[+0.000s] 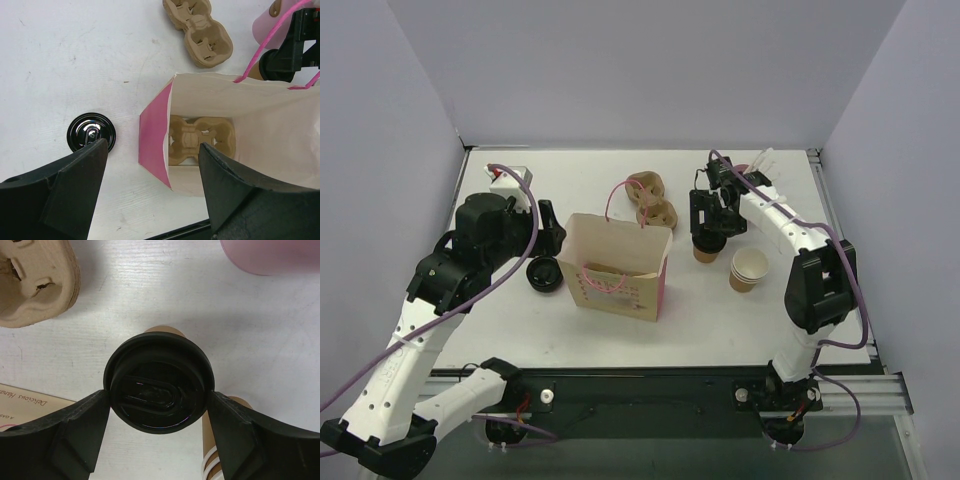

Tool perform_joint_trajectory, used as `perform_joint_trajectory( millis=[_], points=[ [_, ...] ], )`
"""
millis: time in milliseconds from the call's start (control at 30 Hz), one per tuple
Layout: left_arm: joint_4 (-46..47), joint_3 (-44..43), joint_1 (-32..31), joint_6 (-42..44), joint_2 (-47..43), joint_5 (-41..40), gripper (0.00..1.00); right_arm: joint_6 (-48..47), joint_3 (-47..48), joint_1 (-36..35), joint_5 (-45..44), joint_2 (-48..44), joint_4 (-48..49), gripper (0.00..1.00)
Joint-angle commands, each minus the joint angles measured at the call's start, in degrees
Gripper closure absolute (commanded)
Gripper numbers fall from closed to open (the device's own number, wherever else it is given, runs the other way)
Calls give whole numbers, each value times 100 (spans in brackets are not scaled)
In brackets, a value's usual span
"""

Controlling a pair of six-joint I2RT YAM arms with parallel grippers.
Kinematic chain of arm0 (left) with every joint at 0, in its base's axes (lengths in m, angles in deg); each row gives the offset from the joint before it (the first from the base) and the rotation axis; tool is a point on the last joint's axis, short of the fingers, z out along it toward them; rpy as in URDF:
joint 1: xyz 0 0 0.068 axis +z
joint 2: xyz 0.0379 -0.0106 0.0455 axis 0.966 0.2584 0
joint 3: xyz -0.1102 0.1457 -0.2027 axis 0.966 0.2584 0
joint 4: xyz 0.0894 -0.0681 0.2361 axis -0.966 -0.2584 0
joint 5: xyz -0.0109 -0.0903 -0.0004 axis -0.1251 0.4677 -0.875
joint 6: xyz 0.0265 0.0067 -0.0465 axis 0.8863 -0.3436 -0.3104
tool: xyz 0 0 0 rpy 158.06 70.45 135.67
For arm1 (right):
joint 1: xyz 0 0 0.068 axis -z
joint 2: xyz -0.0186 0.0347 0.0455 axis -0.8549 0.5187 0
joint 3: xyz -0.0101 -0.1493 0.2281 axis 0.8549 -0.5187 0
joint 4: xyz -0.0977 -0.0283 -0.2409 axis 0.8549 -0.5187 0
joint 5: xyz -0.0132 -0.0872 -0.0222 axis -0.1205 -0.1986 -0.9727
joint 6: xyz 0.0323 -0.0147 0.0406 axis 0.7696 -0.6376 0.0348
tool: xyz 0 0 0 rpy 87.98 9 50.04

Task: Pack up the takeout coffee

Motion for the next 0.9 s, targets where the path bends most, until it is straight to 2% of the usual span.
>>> perform_joint_trajectory(
  millis=[0, 300, 600, 867],
  points=[
    [198, -29, 36, 70, -23, -46, 17, 52, -66, 8, -75, 81, -74, 23],
    [189, -90, 36, 132, -32, -98, 18, 43, -137, -1, -242, 11, -83, 35],
    [242, -257, 36, 141, 240, 68, 21, -62, -23, -9, -137, -322, -109, 42],
    [488, -108, 36, -9, 390, 306, 32, -221, 267, -9, 74, -1122, -548, 46]
  ],
)
